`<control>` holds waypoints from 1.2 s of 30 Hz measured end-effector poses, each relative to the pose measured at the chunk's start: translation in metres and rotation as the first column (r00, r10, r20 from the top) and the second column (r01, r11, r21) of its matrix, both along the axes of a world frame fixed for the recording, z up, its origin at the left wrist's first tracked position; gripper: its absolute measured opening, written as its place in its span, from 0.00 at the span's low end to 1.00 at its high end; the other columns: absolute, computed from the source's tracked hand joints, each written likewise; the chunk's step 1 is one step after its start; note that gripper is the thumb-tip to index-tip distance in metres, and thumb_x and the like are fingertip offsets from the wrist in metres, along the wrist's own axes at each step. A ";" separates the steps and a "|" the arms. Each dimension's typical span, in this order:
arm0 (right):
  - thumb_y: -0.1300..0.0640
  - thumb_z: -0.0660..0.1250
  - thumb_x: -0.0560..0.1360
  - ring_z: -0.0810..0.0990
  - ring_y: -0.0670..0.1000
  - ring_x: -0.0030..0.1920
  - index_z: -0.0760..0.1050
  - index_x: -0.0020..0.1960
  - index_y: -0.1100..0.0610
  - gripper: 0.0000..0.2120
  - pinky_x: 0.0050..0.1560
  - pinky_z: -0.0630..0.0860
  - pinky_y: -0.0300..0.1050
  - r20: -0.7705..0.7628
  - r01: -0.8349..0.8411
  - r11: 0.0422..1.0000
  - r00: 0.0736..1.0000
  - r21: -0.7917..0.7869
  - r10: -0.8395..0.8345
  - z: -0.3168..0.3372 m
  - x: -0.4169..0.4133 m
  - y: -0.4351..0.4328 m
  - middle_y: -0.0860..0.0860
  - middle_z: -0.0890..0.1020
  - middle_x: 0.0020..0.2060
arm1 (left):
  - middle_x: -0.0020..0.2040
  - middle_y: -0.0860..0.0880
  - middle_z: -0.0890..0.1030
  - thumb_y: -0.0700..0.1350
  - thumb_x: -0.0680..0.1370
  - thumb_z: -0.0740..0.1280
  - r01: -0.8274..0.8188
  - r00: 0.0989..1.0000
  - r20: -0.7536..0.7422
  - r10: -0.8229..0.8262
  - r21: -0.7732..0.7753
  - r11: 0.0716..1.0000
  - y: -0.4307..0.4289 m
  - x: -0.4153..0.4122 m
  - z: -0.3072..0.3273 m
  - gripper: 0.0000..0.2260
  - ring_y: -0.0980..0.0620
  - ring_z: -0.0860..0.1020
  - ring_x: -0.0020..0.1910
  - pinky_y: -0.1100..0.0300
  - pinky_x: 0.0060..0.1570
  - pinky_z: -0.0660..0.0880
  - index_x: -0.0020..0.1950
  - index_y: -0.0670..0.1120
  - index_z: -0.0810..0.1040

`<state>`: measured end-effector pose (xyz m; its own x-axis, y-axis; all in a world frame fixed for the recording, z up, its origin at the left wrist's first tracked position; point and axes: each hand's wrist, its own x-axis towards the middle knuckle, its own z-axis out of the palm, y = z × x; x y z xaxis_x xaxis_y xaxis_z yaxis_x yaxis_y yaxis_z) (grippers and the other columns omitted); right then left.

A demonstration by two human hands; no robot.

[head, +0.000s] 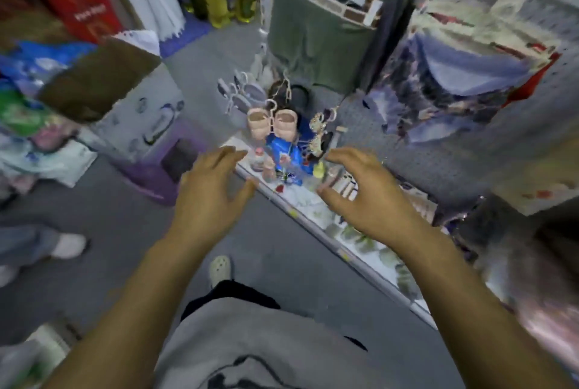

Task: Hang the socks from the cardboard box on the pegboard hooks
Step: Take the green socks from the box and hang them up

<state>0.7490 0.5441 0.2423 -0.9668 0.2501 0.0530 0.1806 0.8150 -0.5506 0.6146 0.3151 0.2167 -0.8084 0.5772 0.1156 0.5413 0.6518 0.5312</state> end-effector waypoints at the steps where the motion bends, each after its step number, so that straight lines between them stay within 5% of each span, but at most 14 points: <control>1: 0.49 0.73 0.75 0.73 0.53 0.67 0.76 0.67 0.54 0.23 0.64 0.64 0.37 0.005 -0.032 0.999 0.999 -0.006 0.032 -0.005 -0.013 -0.008 0.51 0.77 0.66 | 0.67 0.44 0.79 0.53 0.77 0.69 -0.054 0.998 0.014 0.054 -0.022 0.998 -0.016 -0.006 -0.006 0.22 0.40 0.76 0.66 0.41 0.64 0.74 0.68 0.45 0.78; 5: 0.52 0.75 0.74 0.75 0.55 0.65 0.78 0.65 0.56 0.21 0.67 0.70 0.45 0.013 -0.147 0.988 0.989 -0.045 0.148 -0.021 -0.083 -0.051 0.52 0.78 0.64 | 0.70 0.46 0.77 0.52 0.77 0.73 -0.232 0.972 0.014 0.233 -0.049 0.971 -0.077 -0.041 -0.016 0.24 0.42 0.73 0.70 0.44 0.66 0.71 0.71 0.47 0.76; 9: 0.53 0.75 0.74 0.73 0.43 0.58 0.79 0.63 0.57 0.20 0.60 0.62 0.23 0.008 -0.203 0.972 0.979 -0.119 0.206 -0.034 -0.162 -0.109 0.52 0.80 0.61 | 0.72 0.47 0.75 0.54 0.79 0.70 -0.338 0.940 0.014 0.340 -0.076 0.938 -0.141 -0.089 -0.019 0.24 0.44 0.72 0.71 0.44 0.67 0.70 0.73 0.47 0.75; 13: 0.53 0.76 0.74 0.77 0.50 0.59 0.80 0.62 0.55 0.18 0.62 0.68 0.37 0.013 -0.218 0.961 0.975 -0.169 0.223 -0.055 -0.238 -0.165 0.50 0.81 0.60 | 0.74 0.48 0.73 0.56 0.79 0.69 -0.415 0.908 0.024 0.419 -0.100 0.904 -0.201 -0.145 -0.022 0.24 0.45 0.69 0.73 0.45 0.69 0.69 0.74 0.49 0.73; 25: 0.51 0.73 0.75 0.76 0.53 0.61 0.79 0.63 0.57 0.19 0.57 0.63 0.30 0.147 -0.379 0.911 0.904 -0.164 0.402 -0.088 -0.438 -0.260 0.53 0.80 0.60 | 0.77 0.46 0.69 0.56 0.81 0.67 -0.511 0.828 0.133 0.545 -0.222 0.831 -0.308 -0.295 -0.044 0.25 0.44 0.67 0.75 0.44 0.71 0.67 0.76 0.50 0.70; 36: 0.53 0.73 0.77 0.77 0.54 0.62 0.79 0.63 0.59 0.18 0.60 0.71 0.42 0.311 -0.530 0.816 0.754 -0.232 0.578 -0.150 -0.658 -0.259 0.55 0.80 0.60 | 0.76 0.43 0.71 0.54 0.80 0.68 -0.664 0.599 0.346 0.722 -0.287 0.690 -0.293 -0.428 -0.115 0.27 0.41 0.70 0.73 0.45 0.70 0.68 0.76 0.44 0.69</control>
